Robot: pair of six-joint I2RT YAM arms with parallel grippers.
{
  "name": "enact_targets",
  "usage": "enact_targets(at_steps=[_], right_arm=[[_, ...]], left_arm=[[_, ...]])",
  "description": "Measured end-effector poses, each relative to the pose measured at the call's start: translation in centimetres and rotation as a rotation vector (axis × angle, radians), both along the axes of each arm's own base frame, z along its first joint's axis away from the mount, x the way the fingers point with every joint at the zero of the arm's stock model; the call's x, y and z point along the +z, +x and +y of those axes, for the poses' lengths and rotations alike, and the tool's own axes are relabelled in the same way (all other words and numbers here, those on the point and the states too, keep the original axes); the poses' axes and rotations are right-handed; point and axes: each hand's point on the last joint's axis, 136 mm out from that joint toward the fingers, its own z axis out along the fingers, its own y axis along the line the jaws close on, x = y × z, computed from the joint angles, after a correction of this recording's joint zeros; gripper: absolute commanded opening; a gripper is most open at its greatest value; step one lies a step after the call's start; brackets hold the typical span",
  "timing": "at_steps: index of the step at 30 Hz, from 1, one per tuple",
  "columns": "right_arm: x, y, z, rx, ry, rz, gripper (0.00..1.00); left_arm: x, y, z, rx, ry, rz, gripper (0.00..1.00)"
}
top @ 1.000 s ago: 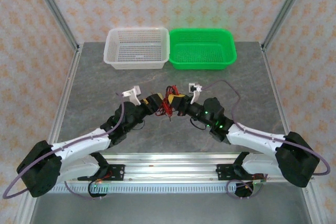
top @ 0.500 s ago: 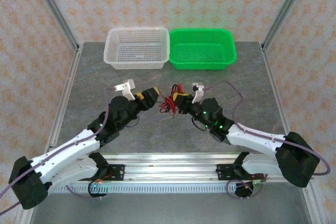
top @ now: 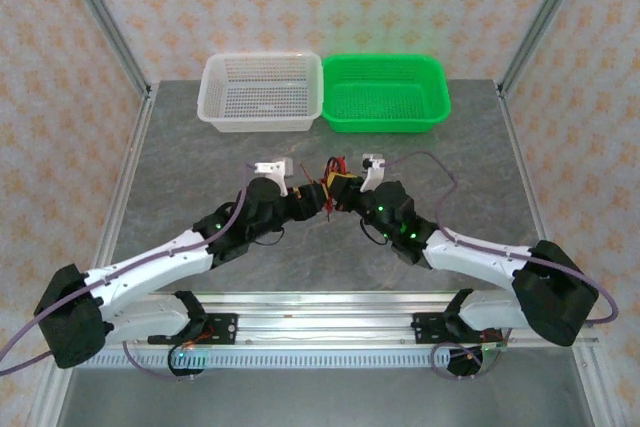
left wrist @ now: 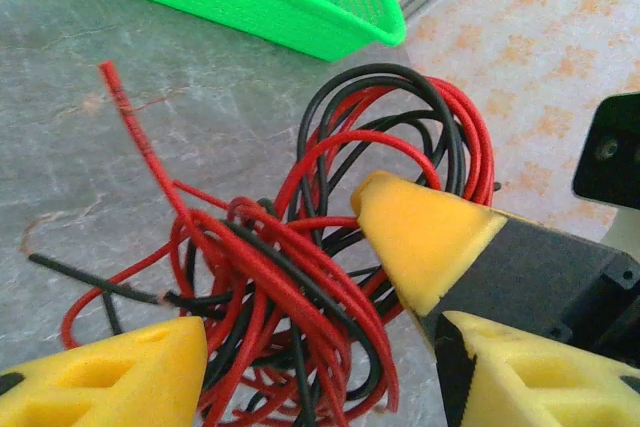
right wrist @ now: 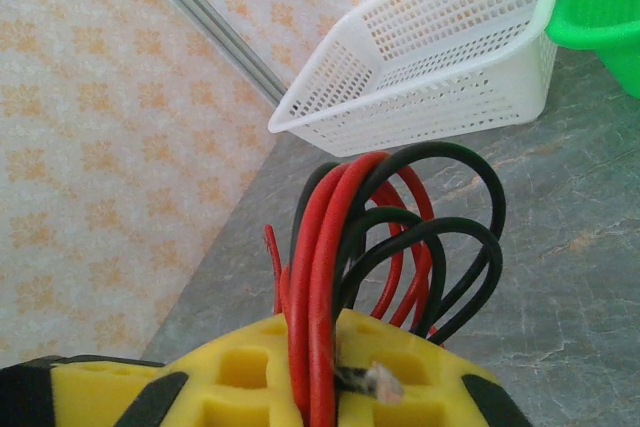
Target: Untangle the cables
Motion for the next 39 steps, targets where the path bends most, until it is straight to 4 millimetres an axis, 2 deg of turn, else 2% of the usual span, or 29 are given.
enact_targets(at_steps=[6,16,20,28,36,39], right_arm=[[-0.4,0.2,-0.2,-0.021,0.018,0.034,0.00],[-0.3,0.4,-0.3,-0.046,0.143,0.134,0.00],[-0.1,0.3,-0.2,-0.049,0.217,0.188,0.00],[0.6,-0.1,0.4,-0.014,0.319,0.254,0.00],[0.9,-0.3,0.6,-0.005,0.367,0.283,0.00],[0.9,-0.3,0.6,-0.007,0.375,0.292,0.00]], left_arm=[[-0.7,0.7,-1.2,-0.020,-0.013,0.000,0.58],[-0.4,1.1,-1.5,-0.016,-0.073,-0.063,0.52],[0.0,1.1,-1.5,-0.017,-0.103,-0.093,0.53],[0.4,0.6,-0.7,-0.007,-0.132,-0.136,0.66],[0.7,0.6,-0.5,-0.001,-0.142,-0.151,0.66],[0.7,0.5,-0.5,0.000,-0.148,-0.156,0.60]])
